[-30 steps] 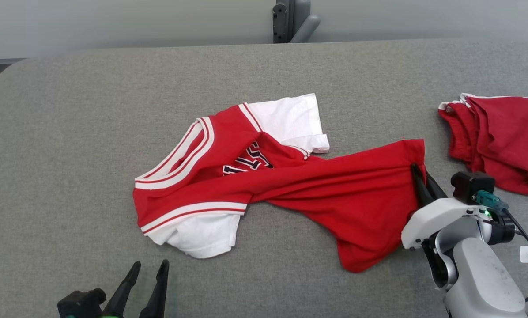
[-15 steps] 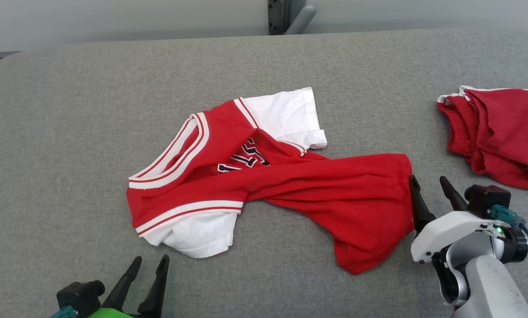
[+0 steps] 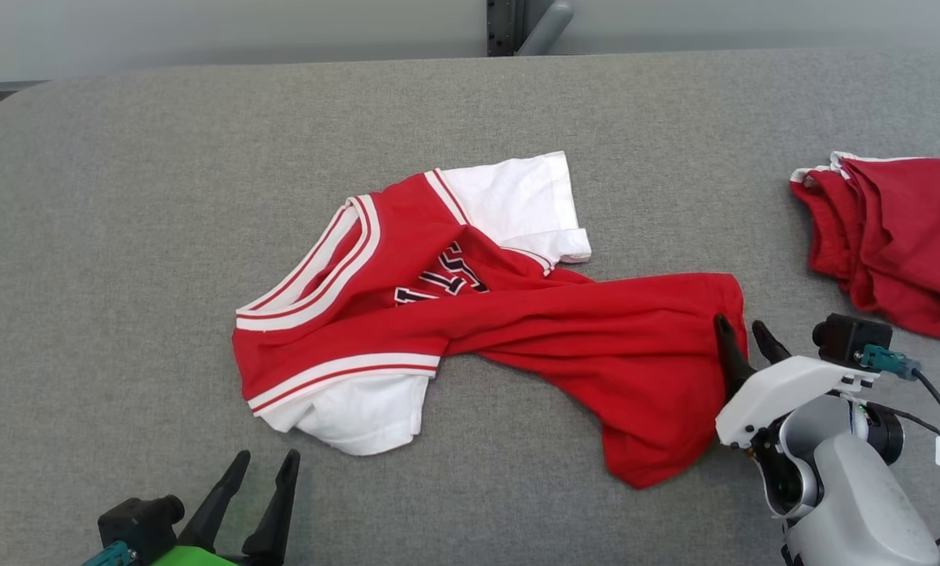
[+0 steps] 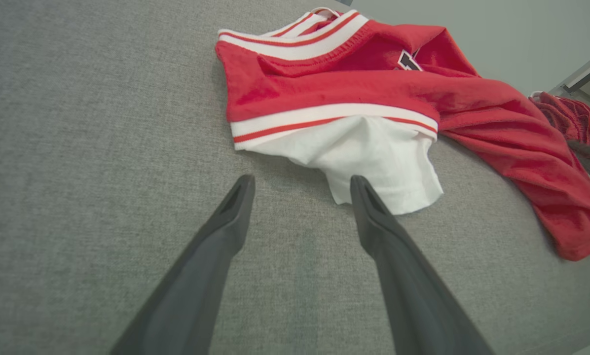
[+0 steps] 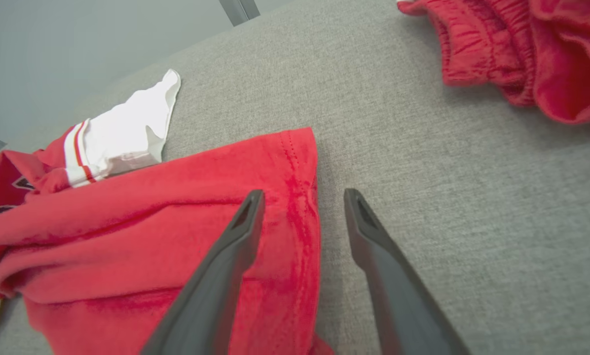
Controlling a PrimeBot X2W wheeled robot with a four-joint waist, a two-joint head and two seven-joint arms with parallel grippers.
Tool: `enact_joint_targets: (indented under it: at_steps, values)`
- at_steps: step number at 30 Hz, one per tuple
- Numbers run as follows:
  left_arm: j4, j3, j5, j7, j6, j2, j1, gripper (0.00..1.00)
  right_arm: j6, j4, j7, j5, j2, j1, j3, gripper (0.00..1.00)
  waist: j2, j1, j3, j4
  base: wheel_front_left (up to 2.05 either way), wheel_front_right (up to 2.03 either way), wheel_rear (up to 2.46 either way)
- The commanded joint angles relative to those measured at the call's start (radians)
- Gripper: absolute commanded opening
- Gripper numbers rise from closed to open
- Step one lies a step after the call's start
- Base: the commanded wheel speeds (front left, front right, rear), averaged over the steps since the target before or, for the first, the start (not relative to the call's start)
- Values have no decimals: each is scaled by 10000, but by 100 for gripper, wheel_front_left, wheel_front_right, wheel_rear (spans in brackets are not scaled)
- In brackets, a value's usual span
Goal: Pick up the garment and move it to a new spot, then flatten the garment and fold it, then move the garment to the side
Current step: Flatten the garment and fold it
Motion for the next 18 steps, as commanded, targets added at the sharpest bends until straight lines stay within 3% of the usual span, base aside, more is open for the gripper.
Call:
enact_joint_targets:
  at_steps: [1,4,5,6,11,18]
  values:
    - [17,0,93,-28,1,71,-162,100,-2,187,-26,-53,-26,-144,-25,49,0,0,-7,45,0,0,0]
    - [32,-4,75,-28,1,73,-199,100,-2,701,-1,30,-24,-363,-19,36,0,0,-8,110,0,0,0]
    - [27,1,71,-30,1,76,-203,100,-2,835,-64,20,-22,-440,4,26,0,0,-8,126,0,0,0]
    - [25,-8,68,-28,1,74,-210,100,-2,949,-118,34,-25,-500,16,2,0,0,-12,143,0,0,0]
    - [79,43,59,-28,1,26,-173,100,-2,1192,-587,-290,-33,-710,-52,0,0,0,-69,187,0,0,0]
    - [648,-325,-200,-21,1,-95,-330,100,-3,386,-1101,-1761,-256,-517,-788,0,0,0,-179,102,0,0,0]
